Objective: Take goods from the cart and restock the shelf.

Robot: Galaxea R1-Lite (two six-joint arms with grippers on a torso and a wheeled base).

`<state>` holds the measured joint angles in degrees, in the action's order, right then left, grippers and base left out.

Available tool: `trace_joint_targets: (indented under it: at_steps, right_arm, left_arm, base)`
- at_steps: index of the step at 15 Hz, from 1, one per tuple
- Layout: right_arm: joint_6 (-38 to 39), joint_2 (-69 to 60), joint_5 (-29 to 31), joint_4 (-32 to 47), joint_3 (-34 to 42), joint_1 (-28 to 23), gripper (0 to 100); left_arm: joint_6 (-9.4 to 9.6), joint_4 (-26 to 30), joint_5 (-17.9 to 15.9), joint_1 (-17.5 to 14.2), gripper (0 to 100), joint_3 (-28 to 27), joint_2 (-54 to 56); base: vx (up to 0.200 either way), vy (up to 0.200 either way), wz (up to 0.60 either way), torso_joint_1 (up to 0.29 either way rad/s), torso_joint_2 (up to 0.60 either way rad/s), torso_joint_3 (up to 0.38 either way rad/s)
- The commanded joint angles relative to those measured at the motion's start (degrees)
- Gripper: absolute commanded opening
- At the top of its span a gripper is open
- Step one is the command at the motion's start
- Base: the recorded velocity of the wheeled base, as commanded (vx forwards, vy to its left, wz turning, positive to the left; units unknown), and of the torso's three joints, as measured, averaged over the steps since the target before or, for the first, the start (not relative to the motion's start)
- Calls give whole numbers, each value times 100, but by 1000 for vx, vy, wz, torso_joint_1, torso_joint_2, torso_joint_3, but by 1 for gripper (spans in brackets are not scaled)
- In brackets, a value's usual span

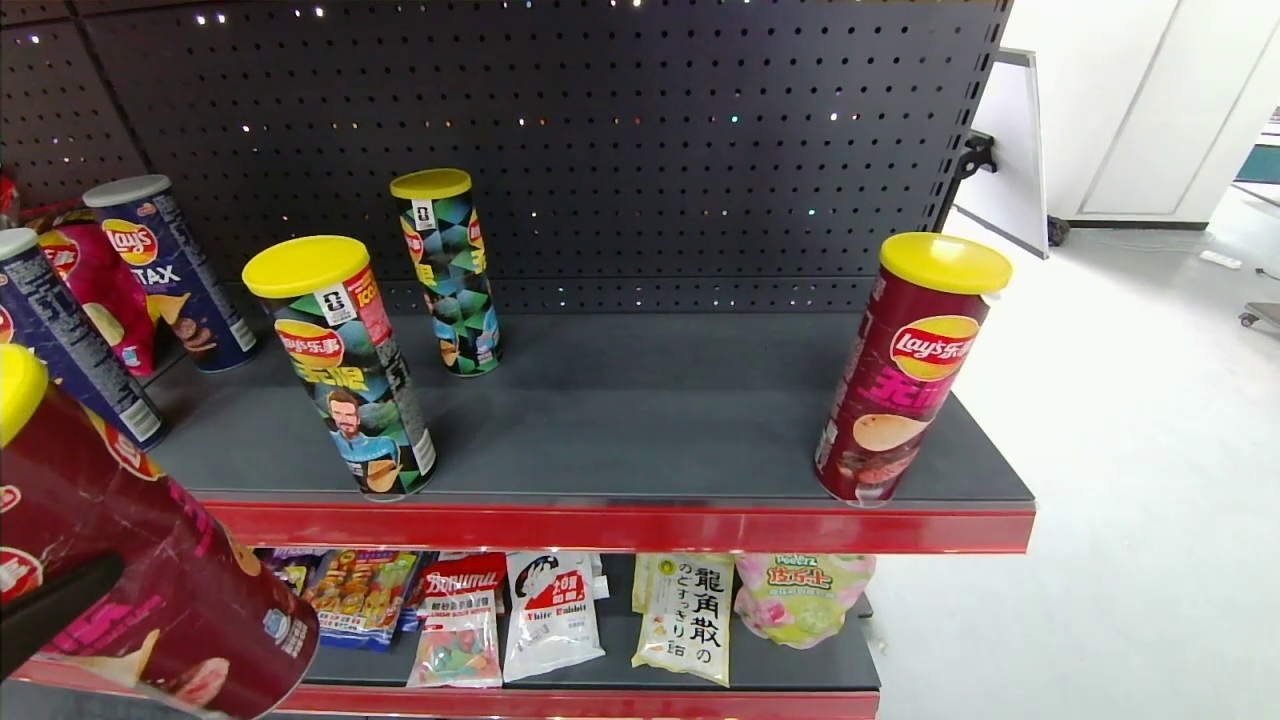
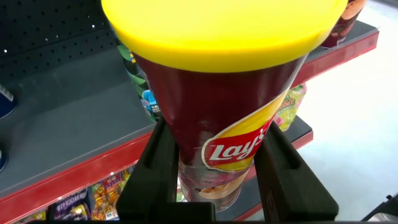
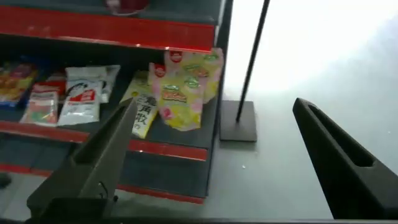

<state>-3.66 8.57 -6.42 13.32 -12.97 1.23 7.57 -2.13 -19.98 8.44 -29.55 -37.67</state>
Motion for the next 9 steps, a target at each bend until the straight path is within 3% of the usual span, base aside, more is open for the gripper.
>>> trace_joint_targets:
  at_steps: [1, 2, 3, 6, 9]
  right_arm:
    - [-109, -312, 1082, -752, 822, 378, 100]
    - [-74, -312, 1135, -1526, 1227, 387, 100]
    - [-30, -312, 1020, -1684, 1280, 387, 100]
    - [67, -268, 862, -1666, 1280, 395, 100]
    - [32, 145, 1117, -1666, 1280, -290, 100]
  left_arm:
    - [16, 20, -6, 9, 0, 2, -21]
    - [16, 20, -6, 0, 0, 11, -39]
    - [16, 29, -6, 0, 0, 19, -48]
    - [16, 29, 3, 0, 0, 81, -56]
    - [16, 20, 3, 0, 0, 72, -127]
  base:
    - [0, 0, 0, 0, 0, 0]
    - [0, 0, 0, 0, 0, 0]
    - [0, 0, 0, 0, 0, 0]
    - [0, 0, 0, 0, 0, 0]
    - [0, 0, 0, 0, 0, 0]
